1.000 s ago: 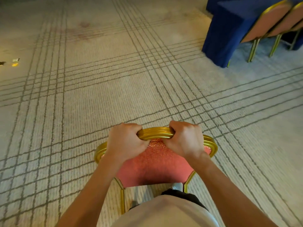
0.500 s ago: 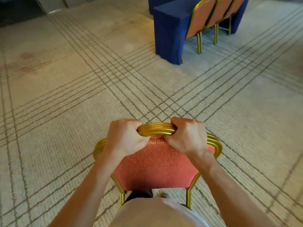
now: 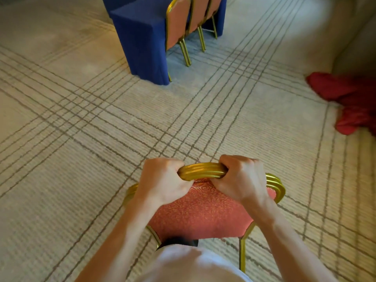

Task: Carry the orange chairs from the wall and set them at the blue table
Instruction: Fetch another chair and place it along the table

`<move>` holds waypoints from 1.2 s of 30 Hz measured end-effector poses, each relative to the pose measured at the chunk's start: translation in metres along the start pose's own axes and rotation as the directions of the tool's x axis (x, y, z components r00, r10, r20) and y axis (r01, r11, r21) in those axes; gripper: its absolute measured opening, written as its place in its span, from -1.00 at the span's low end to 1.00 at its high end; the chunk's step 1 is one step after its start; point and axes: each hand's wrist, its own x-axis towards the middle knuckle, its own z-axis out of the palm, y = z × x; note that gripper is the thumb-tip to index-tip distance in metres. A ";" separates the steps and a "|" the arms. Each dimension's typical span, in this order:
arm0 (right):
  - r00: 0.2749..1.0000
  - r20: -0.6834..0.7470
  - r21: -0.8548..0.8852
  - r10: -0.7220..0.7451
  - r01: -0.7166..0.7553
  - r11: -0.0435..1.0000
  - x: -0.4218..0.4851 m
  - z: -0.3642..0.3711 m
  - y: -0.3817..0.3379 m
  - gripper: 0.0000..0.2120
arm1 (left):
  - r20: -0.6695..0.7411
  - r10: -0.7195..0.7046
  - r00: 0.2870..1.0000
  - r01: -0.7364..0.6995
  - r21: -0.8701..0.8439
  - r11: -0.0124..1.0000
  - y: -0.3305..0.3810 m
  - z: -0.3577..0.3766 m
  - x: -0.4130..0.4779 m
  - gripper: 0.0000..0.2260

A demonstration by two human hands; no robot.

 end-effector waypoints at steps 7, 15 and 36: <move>0.985 -0.139 -0.098 0.104 -0.118 0.988 0.088 0.005 0.030 -0.70 | 0.043 0.154 0.987 -0.151 -0.080 0.985 -0.028 0.016 0.128 -0.67; 0.958 -0.228 -0.132 0.171 -0.205 0.970 0.154 0.007 0.057 -0.72 | 0.017 0.312 0.950 -0.308 -0.127 0.943 -0.038 0.028 0.225 -0.67; 0.988 -0.060 -0.004 0.142 -0.142 0.990 0.405 0.101 0.244 -0.67 | 0.120 0.292 0.949 -0.289 -0.042 0.957 -0.087 0.142 0.504 -0.71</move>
